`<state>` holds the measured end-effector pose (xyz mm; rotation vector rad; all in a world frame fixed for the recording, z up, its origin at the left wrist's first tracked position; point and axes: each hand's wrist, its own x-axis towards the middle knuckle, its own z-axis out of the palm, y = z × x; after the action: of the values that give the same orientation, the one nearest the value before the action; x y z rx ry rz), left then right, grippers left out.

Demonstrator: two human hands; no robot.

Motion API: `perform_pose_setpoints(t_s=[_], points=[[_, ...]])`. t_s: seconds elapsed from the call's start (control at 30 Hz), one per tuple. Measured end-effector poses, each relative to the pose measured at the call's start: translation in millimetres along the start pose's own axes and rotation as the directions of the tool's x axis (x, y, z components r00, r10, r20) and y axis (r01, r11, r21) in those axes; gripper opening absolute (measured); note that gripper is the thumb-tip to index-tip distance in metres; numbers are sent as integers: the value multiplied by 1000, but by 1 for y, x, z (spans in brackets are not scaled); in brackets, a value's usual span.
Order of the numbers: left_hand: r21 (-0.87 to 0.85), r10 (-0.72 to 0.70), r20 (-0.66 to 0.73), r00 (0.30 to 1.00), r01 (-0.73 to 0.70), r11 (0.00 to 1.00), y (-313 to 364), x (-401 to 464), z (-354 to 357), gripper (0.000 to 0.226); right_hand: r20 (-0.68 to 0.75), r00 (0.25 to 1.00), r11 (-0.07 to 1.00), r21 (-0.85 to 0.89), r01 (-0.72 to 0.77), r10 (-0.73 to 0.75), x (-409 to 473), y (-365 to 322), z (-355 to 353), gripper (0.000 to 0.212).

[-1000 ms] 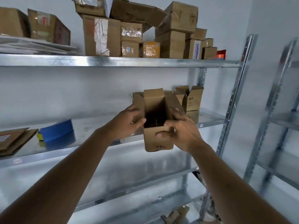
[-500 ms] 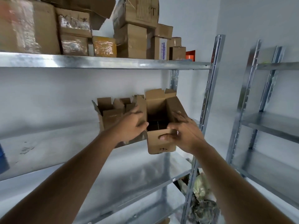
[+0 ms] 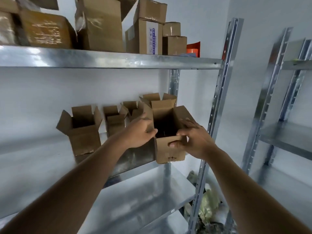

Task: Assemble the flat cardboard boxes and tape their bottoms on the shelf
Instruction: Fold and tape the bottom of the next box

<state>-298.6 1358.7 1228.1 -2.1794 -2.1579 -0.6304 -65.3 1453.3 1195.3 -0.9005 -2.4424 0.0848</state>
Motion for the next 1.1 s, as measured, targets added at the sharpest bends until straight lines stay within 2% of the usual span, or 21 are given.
perform_pose_setpoints(t_s=[0.1,0.2,0.3,0.43,0.57,0.73,0.83,0.93,1.03,1.1], points=[[-1,-27,0,1000,27,1000,12,23,11,33,-2,998,998,25,57,-56,14,36,4,47],[-14,-51,-12,999,51,999,24,44,24,33,33,992,988,99,117,-121,26,73,4,47],[-54,-112,-53,992,109,993,40,60,38,34,53,985,976,157,151,-161,36,102,6,37],[-40,-209,-65,976,207,978,66,75,55,29,25,983,970,168,175,-182,52,135,14,50],[28,-265,-71,962,268,963,80,87,69,18,48,979,972,136,192,-200,69,157,17,39],[71,-298,-106,949,306,949,84,99,79,30,95,974,974,112,196,-207,83,171,16,34],[81,-299,-88,950,306,949,86,107,82,29,102,977,981,79,180,-187,90,179,15,29],[90,-312,-60,948,316,944,90,113,87,19,102,979,984,38,174,-177,91,184,16,33],[96,-332,-49,942,335,937,93,116,94,19,143,973,973,-120,198,-180,91,187,19,44],[91,-347,-43,937,349,933,94,118,95,20,178,972,973,-147,178,-151,90,189,20,52]])
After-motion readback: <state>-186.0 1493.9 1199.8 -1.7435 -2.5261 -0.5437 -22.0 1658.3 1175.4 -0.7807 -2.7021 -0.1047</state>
